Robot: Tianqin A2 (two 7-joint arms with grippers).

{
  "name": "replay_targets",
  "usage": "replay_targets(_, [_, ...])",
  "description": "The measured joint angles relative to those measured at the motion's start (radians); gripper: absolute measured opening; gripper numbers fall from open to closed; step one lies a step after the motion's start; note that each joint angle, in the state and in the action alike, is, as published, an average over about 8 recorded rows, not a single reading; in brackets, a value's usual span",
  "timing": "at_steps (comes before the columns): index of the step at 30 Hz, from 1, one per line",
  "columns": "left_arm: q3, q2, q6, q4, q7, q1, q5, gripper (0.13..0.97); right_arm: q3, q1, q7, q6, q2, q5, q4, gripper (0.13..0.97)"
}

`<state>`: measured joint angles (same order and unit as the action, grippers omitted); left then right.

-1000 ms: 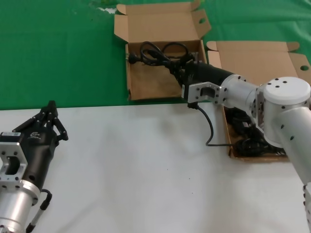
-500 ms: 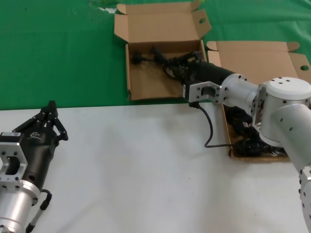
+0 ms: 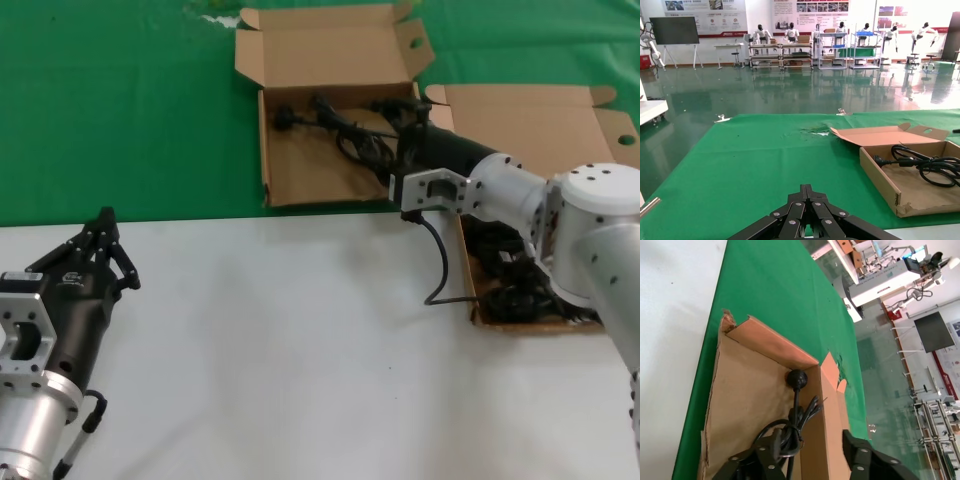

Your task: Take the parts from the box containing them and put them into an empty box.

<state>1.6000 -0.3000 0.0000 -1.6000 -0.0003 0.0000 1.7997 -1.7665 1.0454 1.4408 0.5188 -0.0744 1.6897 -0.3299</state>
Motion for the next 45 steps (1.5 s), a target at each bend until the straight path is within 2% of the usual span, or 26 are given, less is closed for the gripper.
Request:
replay_targets(4, [0.0,0.0,0.0,0.0,0.0,0.0,0.0,0.139,-0.034,-0.048,-0.11,-0.007,-0.03,-0.033,-0.107,0.469])
replay_targets(5, [0.0,0.0,0.0,0.0,0.0,0.0,0.0,0.139,-0.043,-0.061,-0.139,-0.009,-0.038,-0.042,-0.135,0.469])
replay_targets(13, [0.0,0.0,0.0,0.0,0.0,0.0,0.0,0.139,-0.096,-0.148,-0.333,-0.031,-0.102,-0.097,-0.337,0.685])
replay_targets(17, [0.0,0.0,0.0,0.0,0.0,0.0,0.0,0.139,-0.114,-0.181,-0.41,-0.039,-0.134,-0.118,-0.422,0.685])
replay_targets(25, [0.0,0.0,0.0,0.0,0.0,0.0,0.0,0.139,-0.136,-0.242,-0.541,-0.05,-0.2,-0.149,-0.572,0.844])
replay_targets(34, [0.0,0.0,0.0,0.0,0.0,0.0,0.0,0.139,-0.139,-0.295,-0.631,-0.063,-0.252,-0.162,-0.685,0.938])
replay_targets(45, [0.0,0.0,0.0,0.0,0.0,0.0,0.0,0.172,-0.122,-0.338,-0.679,-0.089,-0.253,-0.147,-0.721,0.966])
